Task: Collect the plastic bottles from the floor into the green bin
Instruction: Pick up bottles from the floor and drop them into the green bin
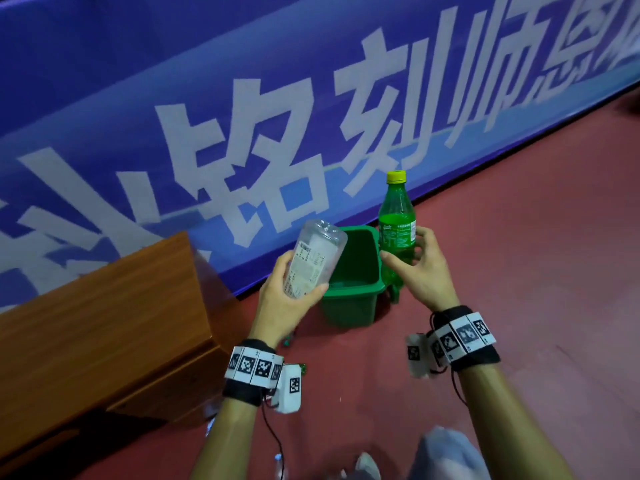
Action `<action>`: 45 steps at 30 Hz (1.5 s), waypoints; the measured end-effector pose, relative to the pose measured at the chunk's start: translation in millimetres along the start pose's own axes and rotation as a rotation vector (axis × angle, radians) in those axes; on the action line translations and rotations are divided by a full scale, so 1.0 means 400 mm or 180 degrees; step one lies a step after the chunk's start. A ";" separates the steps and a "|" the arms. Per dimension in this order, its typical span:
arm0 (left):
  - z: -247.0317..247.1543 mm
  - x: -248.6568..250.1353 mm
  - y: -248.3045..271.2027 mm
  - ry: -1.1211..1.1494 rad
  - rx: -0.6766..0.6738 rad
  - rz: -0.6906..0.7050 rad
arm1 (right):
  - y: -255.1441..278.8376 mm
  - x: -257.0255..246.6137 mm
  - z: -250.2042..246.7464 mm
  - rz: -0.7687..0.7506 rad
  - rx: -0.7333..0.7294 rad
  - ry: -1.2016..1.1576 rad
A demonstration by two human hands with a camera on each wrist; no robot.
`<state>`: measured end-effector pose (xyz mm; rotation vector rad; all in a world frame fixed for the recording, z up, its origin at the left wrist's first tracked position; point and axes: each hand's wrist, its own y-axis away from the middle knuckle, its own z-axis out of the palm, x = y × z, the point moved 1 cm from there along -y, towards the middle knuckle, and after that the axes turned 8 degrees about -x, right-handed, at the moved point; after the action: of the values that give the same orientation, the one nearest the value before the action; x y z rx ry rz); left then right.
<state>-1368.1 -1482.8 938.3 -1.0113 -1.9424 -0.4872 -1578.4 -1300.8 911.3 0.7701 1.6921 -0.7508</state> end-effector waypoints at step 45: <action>0.590 -1.153 -1.298 -0.2068 -0.2759 -0.1815 | -1.062 1.268 0.476 0.2954 -0.2764 0.2673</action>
<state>-1772.2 -1849.5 448.1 -1.2089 -2.6867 -1.5781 -1918.4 -1642.5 419.8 1.1286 1.8076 1.0242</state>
